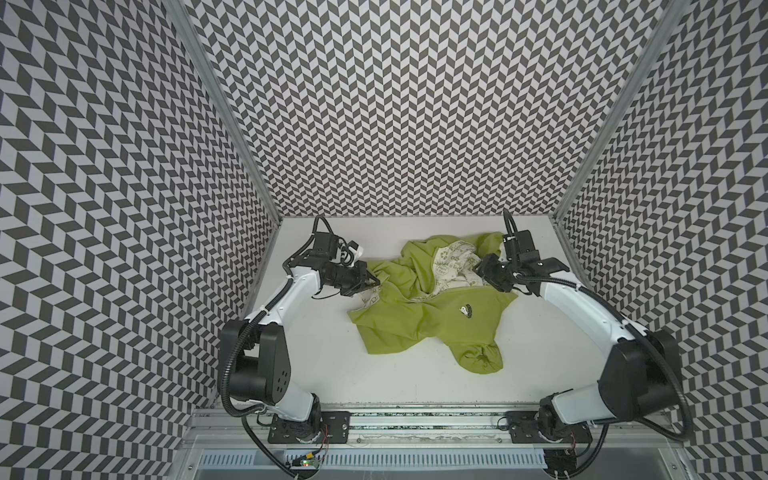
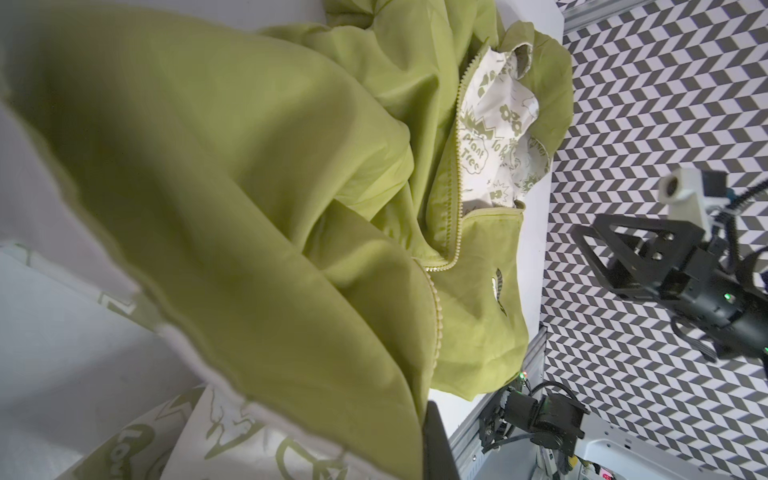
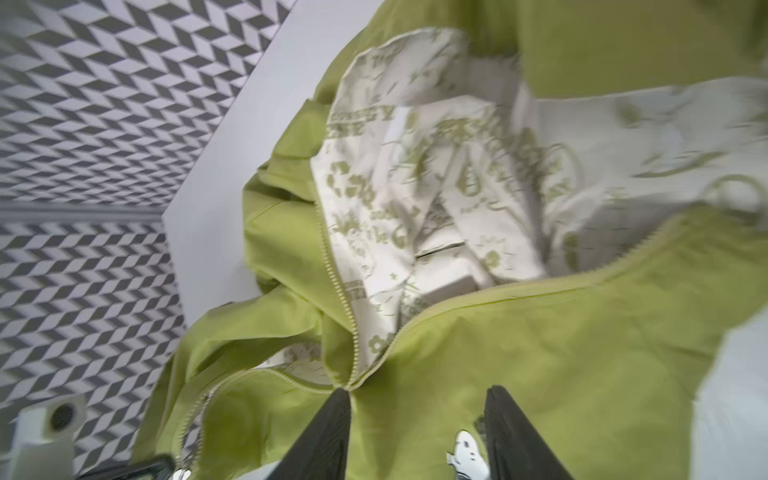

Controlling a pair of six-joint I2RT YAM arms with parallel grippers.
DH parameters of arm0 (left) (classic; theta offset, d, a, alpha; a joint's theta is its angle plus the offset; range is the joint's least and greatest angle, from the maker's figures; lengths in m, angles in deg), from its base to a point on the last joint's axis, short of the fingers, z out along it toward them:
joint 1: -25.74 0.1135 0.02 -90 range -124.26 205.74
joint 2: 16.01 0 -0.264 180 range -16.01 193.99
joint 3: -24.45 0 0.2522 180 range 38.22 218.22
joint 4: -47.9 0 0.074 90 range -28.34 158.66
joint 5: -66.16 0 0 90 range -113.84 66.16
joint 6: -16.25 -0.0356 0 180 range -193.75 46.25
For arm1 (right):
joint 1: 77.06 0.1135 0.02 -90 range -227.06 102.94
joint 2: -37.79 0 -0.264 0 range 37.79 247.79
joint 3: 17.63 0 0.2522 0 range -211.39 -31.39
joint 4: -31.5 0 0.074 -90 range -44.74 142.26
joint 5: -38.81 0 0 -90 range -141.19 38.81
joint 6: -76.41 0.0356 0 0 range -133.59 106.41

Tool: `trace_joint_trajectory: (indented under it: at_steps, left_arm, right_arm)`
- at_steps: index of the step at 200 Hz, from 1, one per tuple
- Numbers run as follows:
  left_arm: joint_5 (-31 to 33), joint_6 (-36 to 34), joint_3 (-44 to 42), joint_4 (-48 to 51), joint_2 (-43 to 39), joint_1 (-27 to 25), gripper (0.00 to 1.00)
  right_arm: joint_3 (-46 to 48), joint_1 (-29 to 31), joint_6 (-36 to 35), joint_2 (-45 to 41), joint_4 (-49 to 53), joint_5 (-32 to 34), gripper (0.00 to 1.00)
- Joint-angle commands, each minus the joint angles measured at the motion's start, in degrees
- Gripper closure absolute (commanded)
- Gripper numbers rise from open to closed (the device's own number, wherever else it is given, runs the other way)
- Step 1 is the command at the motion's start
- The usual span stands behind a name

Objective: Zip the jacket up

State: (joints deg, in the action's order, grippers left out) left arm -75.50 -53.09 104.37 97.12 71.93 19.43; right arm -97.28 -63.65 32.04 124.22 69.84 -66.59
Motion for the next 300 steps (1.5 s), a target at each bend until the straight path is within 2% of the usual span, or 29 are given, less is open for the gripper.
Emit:
trace_joint_trajectory:
  at_steps: [1,28,51,75,92,125,144,192,242,270,300]
  left_arm:
    - [-5.6,0.2,1.1,2.2,-2.1,-0.2,1.0]
    - [-10.3,1.8,0.5,1.7,-3.0,-0.6,1.0]
    - [-10.5,1.6,0.0,2.6,-3.5,-1.2,1.0]
    - [-9.5,1.2,-1.4,3.2,-3.7,-1.3,1.0]
    - [-8.1,0.7,-2.8,3.2,-4.0,-1.2,1.0]
    - [-3.7,1.6,-5.6,1.5,-4.4,-0.9,1.0]
    - [-1.8,3.1,-7.6,-1.4,-4.6,-0.7,0.94]
    - [1.8,7.7,-14.5,-11.1,-6.3,-0.3,0.88]
    - [1.7,12.9,-23.2,-22.0,-10.1,-0.3,0.72]
    - [3.6,14.7,-27.2,-26.8,-13.7,-0.4,0.67]
    - [7.8,14.7,-29.0,-30.0,-17.4,-3.0,0.64]
  right_arm:
    - [-1.2,3.9,-3.0,5.0,-9.5,-17.2,0.48]
    - [-2.0,8.8,0.4,10.1,-19.7,-25.4,0.47]
    - [-3.8,12.0,2.9,13.0,-24.1,-27.3,0.45]
    - [-7.8,14.6,1.6,16.2,-21.5,-26.6,0.45]
    - [-10.9,15.4,-1.5,18.5,-15.3,-23.9,0.46]
    - [-11.0,15.8,-2.7,21.1,-13.0,-22.9,0.48]
    - [-10.0,16.2,-3.1,21.7,-12.8,-22.2,0.48]
    - [-8.9,16.8,-2.4,22.8,-13.2,-22.6,0.49]
    - [-8.9,17.2,-2.2,23.4,-13.0,-23.4,0.49]
    - [-8.3,17.2,-1.6,23.7,-13.7,-23.7,0.49]
    - [-8.4,17.2,-1.4,23.8,-13.8,-23.8,0.49]
